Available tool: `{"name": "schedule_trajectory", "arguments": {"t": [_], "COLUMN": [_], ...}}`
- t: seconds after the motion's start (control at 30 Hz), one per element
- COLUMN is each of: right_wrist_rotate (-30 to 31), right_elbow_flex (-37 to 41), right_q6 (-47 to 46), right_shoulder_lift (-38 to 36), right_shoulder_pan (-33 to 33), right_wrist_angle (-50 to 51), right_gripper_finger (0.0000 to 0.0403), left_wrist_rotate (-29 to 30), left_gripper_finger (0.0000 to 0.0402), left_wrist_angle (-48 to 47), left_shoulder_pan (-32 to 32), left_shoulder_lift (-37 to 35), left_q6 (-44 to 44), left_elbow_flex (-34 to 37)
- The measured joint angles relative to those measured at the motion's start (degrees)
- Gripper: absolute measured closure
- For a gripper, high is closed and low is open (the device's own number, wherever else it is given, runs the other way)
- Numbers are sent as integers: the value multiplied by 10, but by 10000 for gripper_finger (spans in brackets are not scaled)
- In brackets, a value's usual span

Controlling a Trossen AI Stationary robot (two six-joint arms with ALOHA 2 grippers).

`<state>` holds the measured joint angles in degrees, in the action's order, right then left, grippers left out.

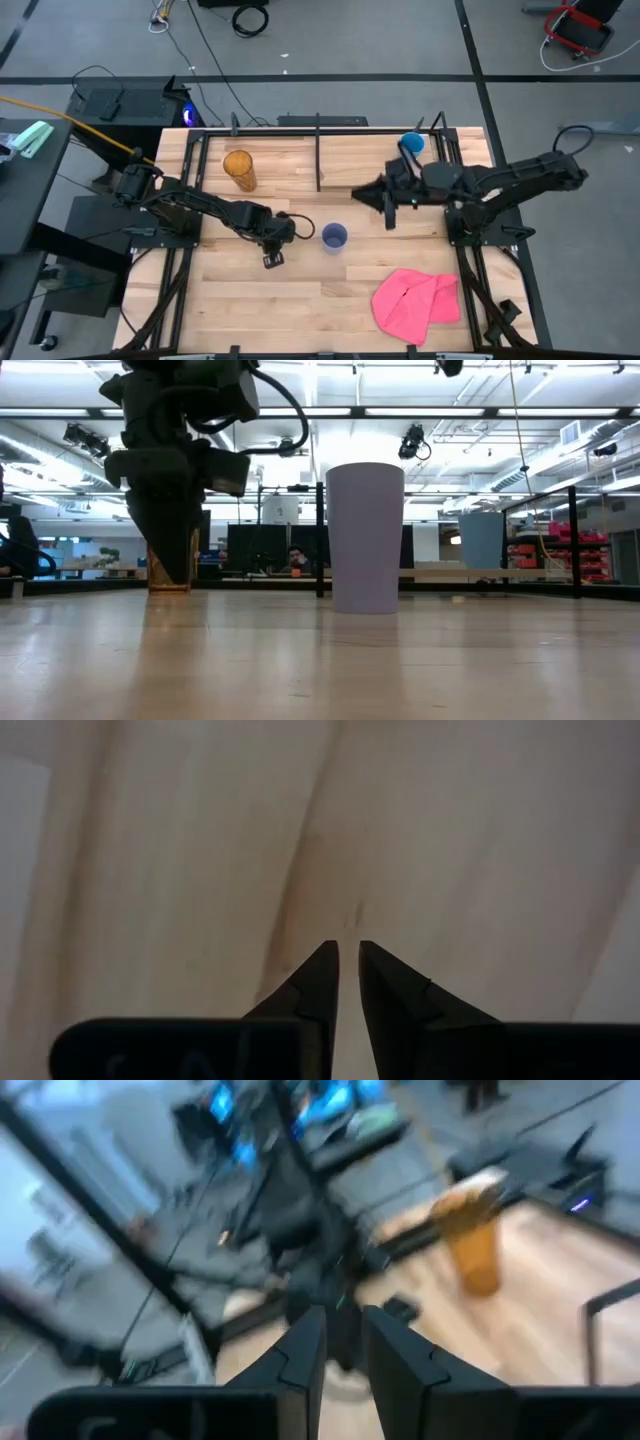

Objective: Stack small to large cups/mugs on shelf
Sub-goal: Put the purple cup on the shelf

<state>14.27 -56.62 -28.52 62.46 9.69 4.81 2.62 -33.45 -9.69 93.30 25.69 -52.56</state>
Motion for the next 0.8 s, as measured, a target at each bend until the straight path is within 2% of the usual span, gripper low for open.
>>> {"name": "schedule_trajectory", "arguments": {"t": [0.13,0.33,0.63,0.8], "right_wrist_rotate": [28,-24,-35,-49], "right_elbow_flex": [0,-20,-232,-305], "right_q6": [-45,-62,-65,-104], "right_shoulder_lift": [13,40,174,245], "right_shoulder_pan": [-35,-81,-83,-80], "right_wrist_angle": [-13,18,349,477], "right_gripper_finger": [325,324,301,289], "left_wrist_rotate": [8,8,8,8], "left_gripper_finger": [353,350,349,349], "left_wrist_angle": [-7,-15,-17,-28], "left_shoulder_pan": [0,11,37,42], "left_shoulder_lift": [0,0,0,0], "left_q6": [0,-13,-24,-24], "left_elbow_flex": [0,0,0,0]}}
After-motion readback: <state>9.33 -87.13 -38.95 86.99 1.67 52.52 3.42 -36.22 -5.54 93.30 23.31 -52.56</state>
